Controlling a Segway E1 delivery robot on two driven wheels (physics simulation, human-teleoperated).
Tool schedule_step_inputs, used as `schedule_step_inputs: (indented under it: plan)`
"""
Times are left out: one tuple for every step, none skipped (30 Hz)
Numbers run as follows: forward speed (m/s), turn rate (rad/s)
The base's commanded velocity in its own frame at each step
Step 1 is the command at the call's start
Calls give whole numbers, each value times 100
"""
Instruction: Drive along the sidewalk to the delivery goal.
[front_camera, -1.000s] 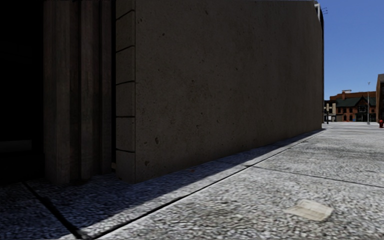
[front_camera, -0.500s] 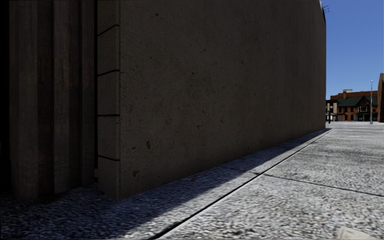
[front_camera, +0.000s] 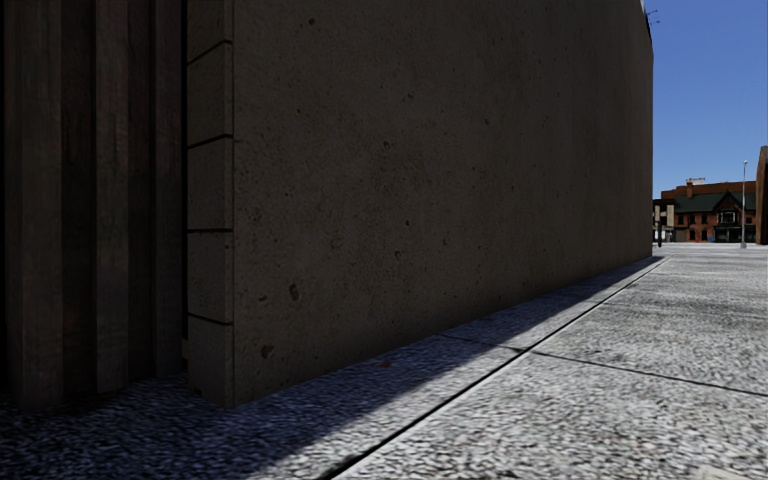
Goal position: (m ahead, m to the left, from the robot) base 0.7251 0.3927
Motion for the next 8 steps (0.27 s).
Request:
schedule_step_inputs:
  plan:
    - [0, 0]
    - [0, 0]
    - [0, 0]
    - [0, 0]
    - [0, 0]
    - [0, 0]
    - [0, 0]
    - [0, 0]
